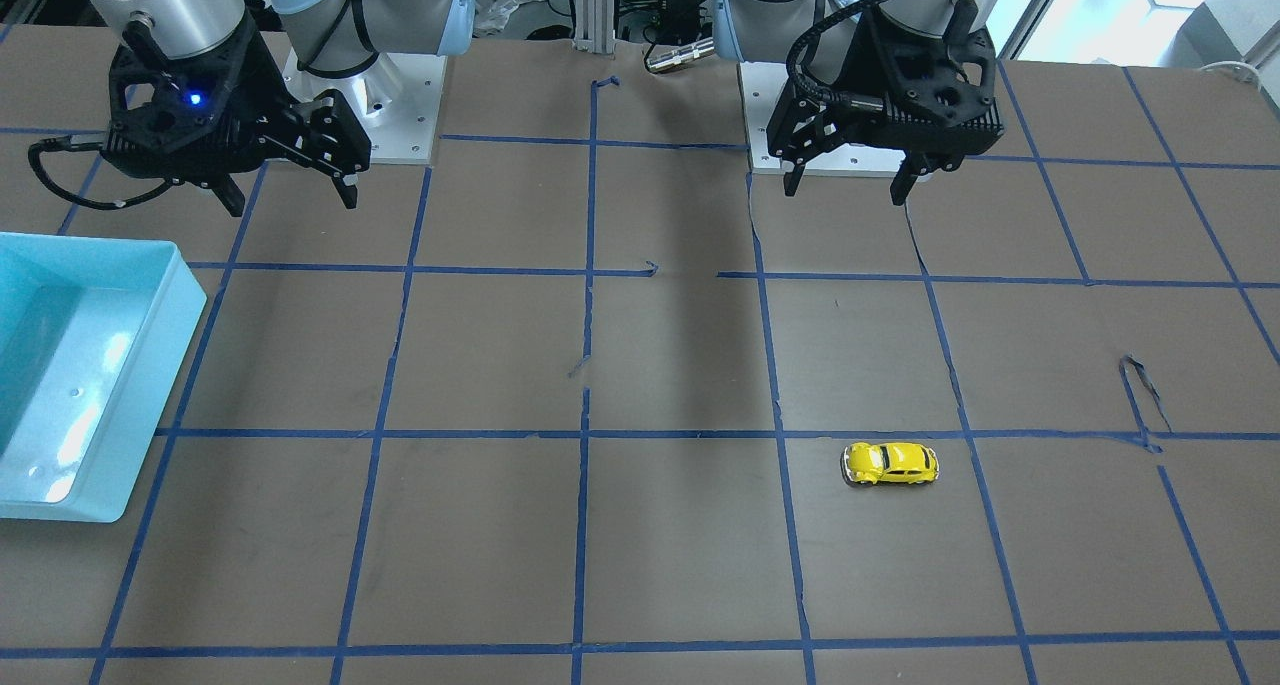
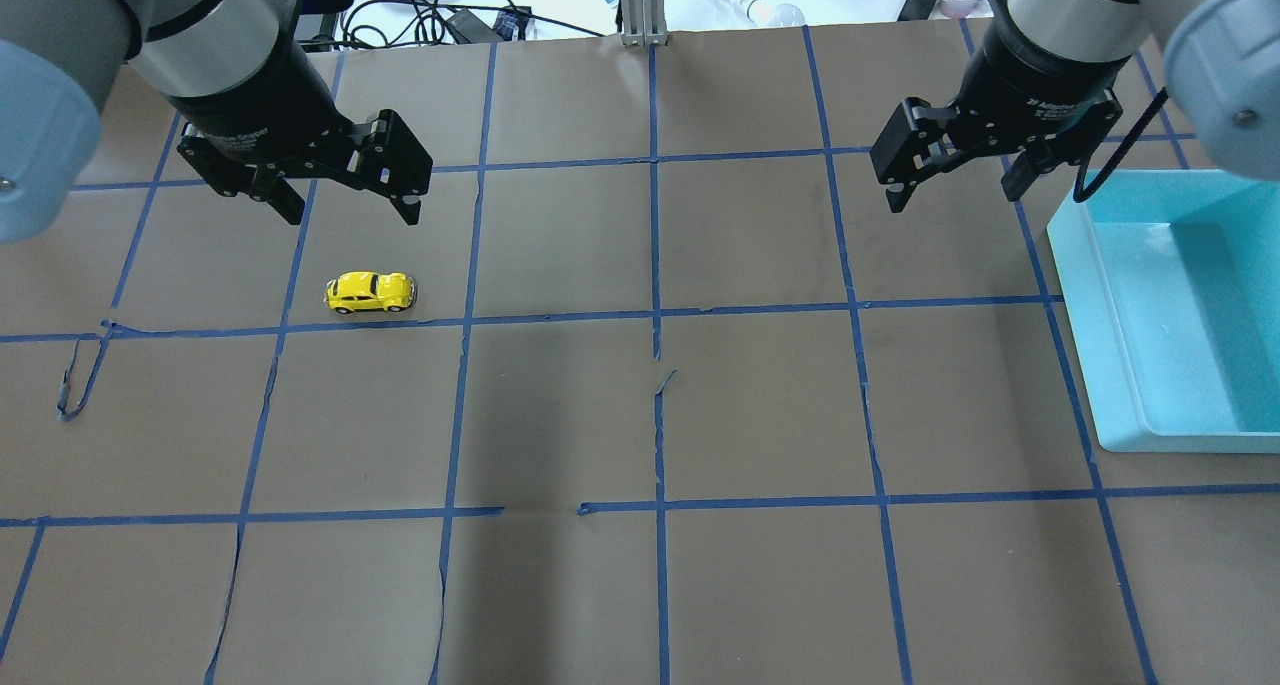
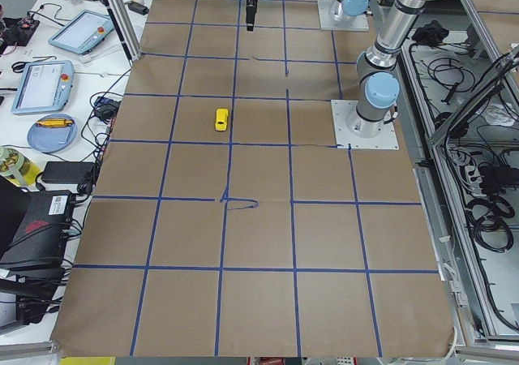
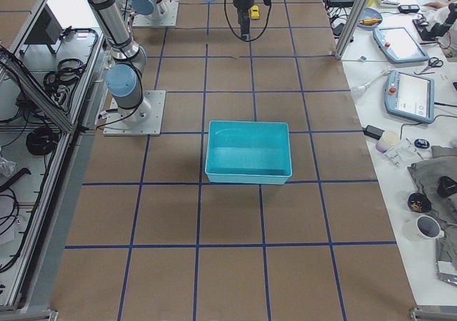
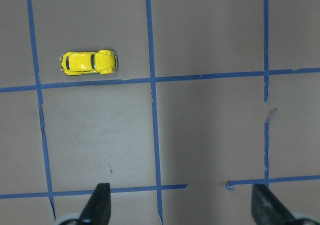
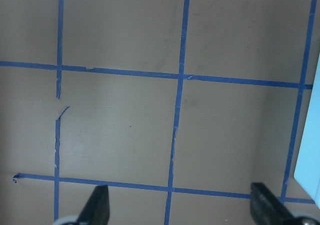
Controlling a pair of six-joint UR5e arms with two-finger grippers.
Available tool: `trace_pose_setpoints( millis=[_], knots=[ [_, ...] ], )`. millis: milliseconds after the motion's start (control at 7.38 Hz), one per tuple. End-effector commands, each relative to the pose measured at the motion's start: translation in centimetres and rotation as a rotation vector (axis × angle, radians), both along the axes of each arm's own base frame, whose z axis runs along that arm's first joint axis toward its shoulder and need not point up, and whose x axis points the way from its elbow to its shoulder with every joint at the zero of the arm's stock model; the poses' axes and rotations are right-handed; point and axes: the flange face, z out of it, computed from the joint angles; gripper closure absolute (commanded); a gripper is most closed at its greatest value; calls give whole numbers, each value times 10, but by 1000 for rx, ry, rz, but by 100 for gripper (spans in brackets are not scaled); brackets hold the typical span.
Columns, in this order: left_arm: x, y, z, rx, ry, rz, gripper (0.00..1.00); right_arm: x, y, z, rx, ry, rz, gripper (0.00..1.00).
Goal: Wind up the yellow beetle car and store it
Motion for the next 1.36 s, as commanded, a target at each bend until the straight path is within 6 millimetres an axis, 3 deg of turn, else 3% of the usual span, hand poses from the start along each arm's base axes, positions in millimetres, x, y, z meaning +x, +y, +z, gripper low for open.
trace_pose_setpoints(
  millis=[0,1220],
  knots=[
    [1,0,3,-7,0,-12,0,1,1,0,4,4,6,0],
    [5,1,3,-5,-1,-24,0,2,0,1,-6,-4,4,0]
  ],
)
